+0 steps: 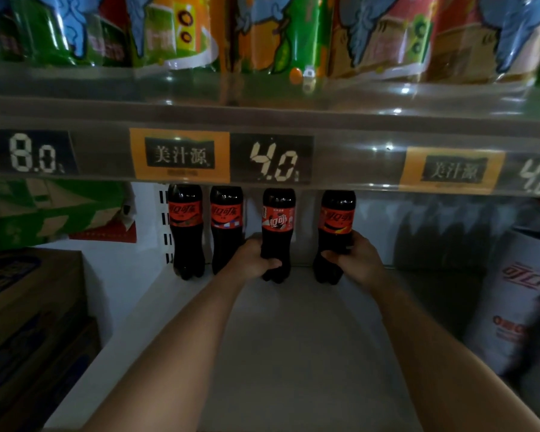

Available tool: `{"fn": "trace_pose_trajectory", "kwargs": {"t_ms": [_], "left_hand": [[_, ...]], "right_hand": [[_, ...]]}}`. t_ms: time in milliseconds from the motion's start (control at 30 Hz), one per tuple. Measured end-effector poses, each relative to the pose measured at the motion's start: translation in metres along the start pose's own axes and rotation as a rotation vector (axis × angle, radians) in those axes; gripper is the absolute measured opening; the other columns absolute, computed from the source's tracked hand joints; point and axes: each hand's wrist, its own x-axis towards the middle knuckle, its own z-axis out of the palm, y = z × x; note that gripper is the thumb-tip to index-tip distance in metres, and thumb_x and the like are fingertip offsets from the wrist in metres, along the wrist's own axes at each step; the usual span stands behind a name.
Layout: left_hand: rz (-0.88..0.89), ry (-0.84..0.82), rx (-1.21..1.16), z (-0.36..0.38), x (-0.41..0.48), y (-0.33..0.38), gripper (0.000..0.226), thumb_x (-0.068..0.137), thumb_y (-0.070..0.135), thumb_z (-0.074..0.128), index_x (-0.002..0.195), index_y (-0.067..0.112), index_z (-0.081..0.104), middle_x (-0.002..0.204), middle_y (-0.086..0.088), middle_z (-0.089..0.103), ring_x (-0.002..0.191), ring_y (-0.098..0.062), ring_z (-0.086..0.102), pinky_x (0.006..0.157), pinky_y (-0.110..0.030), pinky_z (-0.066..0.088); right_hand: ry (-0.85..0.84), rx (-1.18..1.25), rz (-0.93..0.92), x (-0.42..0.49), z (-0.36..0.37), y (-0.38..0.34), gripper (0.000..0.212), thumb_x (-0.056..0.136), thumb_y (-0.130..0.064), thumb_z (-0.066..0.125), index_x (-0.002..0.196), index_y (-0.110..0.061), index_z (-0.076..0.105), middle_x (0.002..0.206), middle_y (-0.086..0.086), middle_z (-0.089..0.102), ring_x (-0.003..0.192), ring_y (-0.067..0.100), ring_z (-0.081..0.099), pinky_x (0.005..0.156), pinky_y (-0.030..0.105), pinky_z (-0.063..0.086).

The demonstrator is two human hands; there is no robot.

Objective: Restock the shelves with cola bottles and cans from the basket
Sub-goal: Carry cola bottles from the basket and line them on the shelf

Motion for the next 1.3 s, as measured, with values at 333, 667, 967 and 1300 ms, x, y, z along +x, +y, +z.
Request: {"fn": "trace_pose_trajectory", "kwargs": {"t_ms": [333, 667, 967, 1300], "left_hand": [[0.073, 0.0, -0.059, 0.003, 0.005, -0.009, 0.057, 0.083, -0.003, 0.067, 0.135, 0.003, 0.045, 0.136, -0.017, 0.054, 0.128, -0.028, 0.05, 0.11, -0.048, 0.038], [0.094, 0.006, -0.075, 0.008, 0.008, -0.01, 0.067, 0.084, 0.0, 0.068, 0.14, 0.008, 0.033, 0.141, -0.012, 0.048, 0.133, -0.026, 0.044, 0.111, -0.047, 0.036], [0.083, 0.017, -0.045, 0.012, 0.01, -0.012, 0.065, 0.085, 0.002, 0.067, 0.14, 0.008, 0.032, 0.142, -0.011, 0.047, 0.135, -0.025, 0.042, 0.112, -0.04, 0.034], [0.166, 0.041, -0.035, 0.019, 0.012, -0.015, 0.072, 0.076, 0.01, 0.077, 0.136, 0.0, 0.038, 0.136, -0.018, 0.052, 0.13, -0.031, 0.047, 0.11, -0.05, 0.037]], "right_hand": [[-0.021, 0.0, -0.012, 0.0, -0.007, 0.004, 0.052, 0.081, -0.016, 0.073, 0.129, -0.015, 0.053, 0.125, 0.007, 0.063, 0.116, 0.024, 0.057, 0.087, 0.026, 0.04], [-0.013, -0.041, -0.022, -0.001, -0.006, 0.003, 0.054, 0.084, -0.016, 0.07, 0.132, -0.012, 0.047, 0.128, 0.009, 0.06, 0.119, 0.024, 0.054, 0.087, 0.022, 0.036], [0.019, -0.054, -0.012, 0.0, -0.005, 0.005, 0.056, 0.082, -0.019, 0.072, 0.132, -0.011, 0.048, 0.126, 0.011, 0.061, 0.117, 0.026, 0.056, 0.087, 0.023, 0.038], [0.039, -0.04, -0.013, -0.003, -0.01, 0.005, 0.053, 0.082, -0.019, 0.073, 0.129, -0.012, 0.05, 0.124, 0.01, 0.062, 0.116, 0.026, 0.057, 0.087, 0.024, 0.039]]}}
